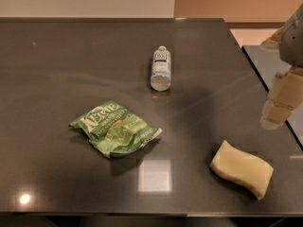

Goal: Move sponge near blue plastic bottle

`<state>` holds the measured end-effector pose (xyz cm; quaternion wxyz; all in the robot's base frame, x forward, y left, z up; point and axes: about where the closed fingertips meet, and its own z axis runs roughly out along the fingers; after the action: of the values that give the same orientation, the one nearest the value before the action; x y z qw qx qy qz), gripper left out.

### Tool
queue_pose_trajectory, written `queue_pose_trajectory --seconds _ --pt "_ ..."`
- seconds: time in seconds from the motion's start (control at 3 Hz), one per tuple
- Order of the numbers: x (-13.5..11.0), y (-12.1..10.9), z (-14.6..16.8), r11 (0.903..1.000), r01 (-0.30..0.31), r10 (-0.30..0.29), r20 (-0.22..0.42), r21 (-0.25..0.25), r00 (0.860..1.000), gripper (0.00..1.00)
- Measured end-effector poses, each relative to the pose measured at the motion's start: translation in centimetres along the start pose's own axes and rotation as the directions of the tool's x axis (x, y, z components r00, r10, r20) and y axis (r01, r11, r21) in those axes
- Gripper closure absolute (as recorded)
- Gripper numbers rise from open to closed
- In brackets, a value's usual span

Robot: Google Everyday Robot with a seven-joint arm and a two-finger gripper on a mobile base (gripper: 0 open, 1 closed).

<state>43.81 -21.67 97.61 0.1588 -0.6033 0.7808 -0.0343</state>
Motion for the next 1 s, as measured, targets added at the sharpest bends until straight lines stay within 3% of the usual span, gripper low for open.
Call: queue_pose_trajectory --seconds 0.67,1.0 --pt "0.3 0.3 0.2 0.9999 -0.008 0.008 -0.001 -0.008 1.0 0.0" --pt "1.2 1.8 1.1 0.9996 -0.021 0.022 0.027 -0.02 0.999 0.0"
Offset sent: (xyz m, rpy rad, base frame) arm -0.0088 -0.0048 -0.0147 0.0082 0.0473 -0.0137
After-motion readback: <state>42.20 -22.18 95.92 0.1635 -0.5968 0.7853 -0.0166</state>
